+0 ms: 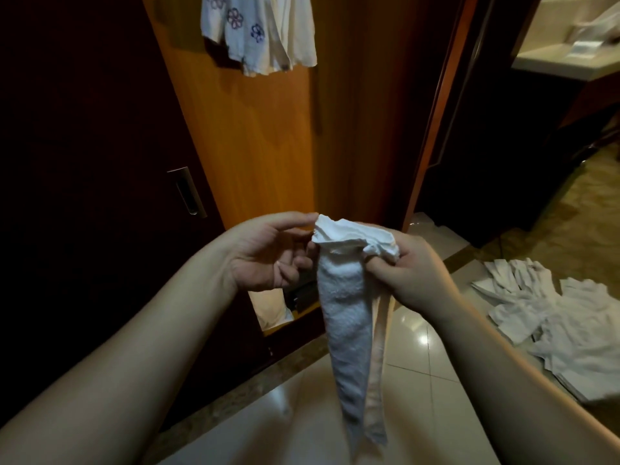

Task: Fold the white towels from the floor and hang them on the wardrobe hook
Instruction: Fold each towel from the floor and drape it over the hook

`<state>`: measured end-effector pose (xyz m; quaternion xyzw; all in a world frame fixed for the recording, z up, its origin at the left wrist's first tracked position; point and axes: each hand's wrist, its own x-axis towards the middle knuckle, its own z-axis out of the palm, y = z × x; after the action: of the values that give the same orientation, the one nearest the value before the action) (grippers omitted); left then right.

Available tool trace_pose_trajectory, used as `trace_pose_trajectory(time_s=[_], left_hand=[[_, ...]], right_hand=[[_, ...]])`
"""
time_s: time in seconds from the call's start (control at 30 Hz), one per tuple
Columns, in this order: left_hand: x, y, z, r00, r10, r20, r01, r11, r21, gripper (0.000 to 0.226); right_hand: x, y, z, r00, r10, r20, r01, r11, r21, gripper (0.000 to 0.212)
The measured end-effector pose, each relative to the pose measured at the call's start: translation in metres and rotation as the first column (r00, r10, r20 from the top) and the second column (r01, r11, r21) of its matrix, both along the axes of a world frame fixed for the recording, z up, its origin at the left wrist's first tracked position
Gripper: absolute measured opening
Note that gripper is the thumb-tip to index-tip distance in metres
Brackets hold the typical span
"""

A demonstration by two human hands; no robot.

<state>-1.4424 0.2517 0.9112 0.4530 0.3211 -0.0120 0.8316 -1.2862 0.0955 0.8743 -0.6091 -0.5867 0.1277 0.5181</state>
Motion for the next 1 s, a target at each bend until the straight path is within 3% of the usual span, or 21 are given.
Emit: trace_pose_trajectory(time_s=[0.13, 0.23, 0.27, 0.33, 0.4, 0.47, 0.5, 0.57, 0.63, 0.73, 0.8, 0.87, 0.93, 1.0], left_hand=[[0.005, 0.001, 0.006, 0.999, -0.027, -0.037, 0.030, 0.995, 0.092, 0.013], [0.010, -0.002, 0.013, 0.995, 0.045, -0.088, -0.007, 0.922, 0.388, 0.013], [0.011, -0.002, 0.016, 0.991, 0.083, -0.108, -0.009, 0.834, 0.551, 0.019], [0.013, -0.005, 0.019, 0.980, 0.159, -0.121, 0.011, 0.562, 0.827, 0.026], [0.015, -0.010, 0.017, 0.973, 0.219, -0.070, -0.003, 0.313, 0.950, 0.031], [0.016, -0.014, 0.013, 0.971, 0.241, -0.012, -0.027, 0.161, 0.987, 0.031], [0.016, -0.014, 0.012, 0.972, 0.237, 0.000, -0.037, 0.150, 0.988, 0.030], [0.017, -0.011, 0.013, 0.983, 0.181, -0.042, -0.012, 0.286, 0.958, 0.029], [0.018, -0.007, 0.019, 0.977, 0.104, -0.184, 0.128, 0.397, 0.909, 0.027], [0.020, -0.001, 0.026, 0.930, 0.090, -0.357, 0.321, 0.274, 0.906, 0.020], [0.020, 0.001, 0.029, 0.903, 0.099, -0.418, 0.401, 0.156, 0.903, 0.013], [0.020, 0.002, 0.033, 0.883, 0.088, -0.461, 0.453, 0.095, 0.886, 0.010], [0.019, 0.004, 0.037, 0.882, 0.046, -0.469, 0.460, 0.129, 0.878, 0.010], [0.019, 0.007, 0.041, 0.909, -0.007, -0.417, 0.405, 0.250, 0.879, 0.018]], right_hand=[[0.010, 0.000, 0.001, 0.999, 0.007, 0.052, -0.007, 1.000, -0.004, 0.053], [0.015, 0.001, 0.000, 0.996, 0.021, 0.085, -0.019, 1.000, -0.022, 0.052], [0.016, 0.001, -0.001, 0.994, 0.024, 0.106, -0.021, 0.999, -0.025, 0.051], [0.017, 0.003, -0.005, 0.987, 0.026, 0.159, -0.023, 0.999, -0.023, 0.050], [0.016, 0.006, -0.008, 0.980, 0.029, 0.195, -0.026, 1.000, -0.017, 0.045], [0.015, 0.010, -0.010, 0.975, 0.036, 0.218, -0.032, 0.999, -0.020, 0.041], [0.014, 0.012, -0.011, 0.975, 0.042, 0.218, -0.037, 0.999, -0.026, 0.041], [0.013, 0.013, -0.011, 0.981, 0.040, 0.187, -0.036, 0.999, -0.021, 0.041], [0.013, 0.013, -0.010, 0.985, 0.033, 0.171, -0.031, 0.999, -0.013, 0.038], [0.012, 0.014, -0.007, 0.983, 0.051, 0.175, -0.047, 0.999, -0.026, 0.034], [0.013, 0.015, -0.007, 0.986, 0.056, 0.159, -0.049, 0.998, -0.048, 0.029], [0.014, 0.016, -0.009, 0.989, 0.054, 0.138, -0.045, 0.997, -0.068, 0.027], [0.016, 0.016, -0.009, 0.995, 0.026, 0.093, -0.019, 0.997, -0.072, 0.025], [0.018, 0.015, -0.009, 1.000, -0.024, 0.017, 0.024, 0.999, -0.041, 0.023]])
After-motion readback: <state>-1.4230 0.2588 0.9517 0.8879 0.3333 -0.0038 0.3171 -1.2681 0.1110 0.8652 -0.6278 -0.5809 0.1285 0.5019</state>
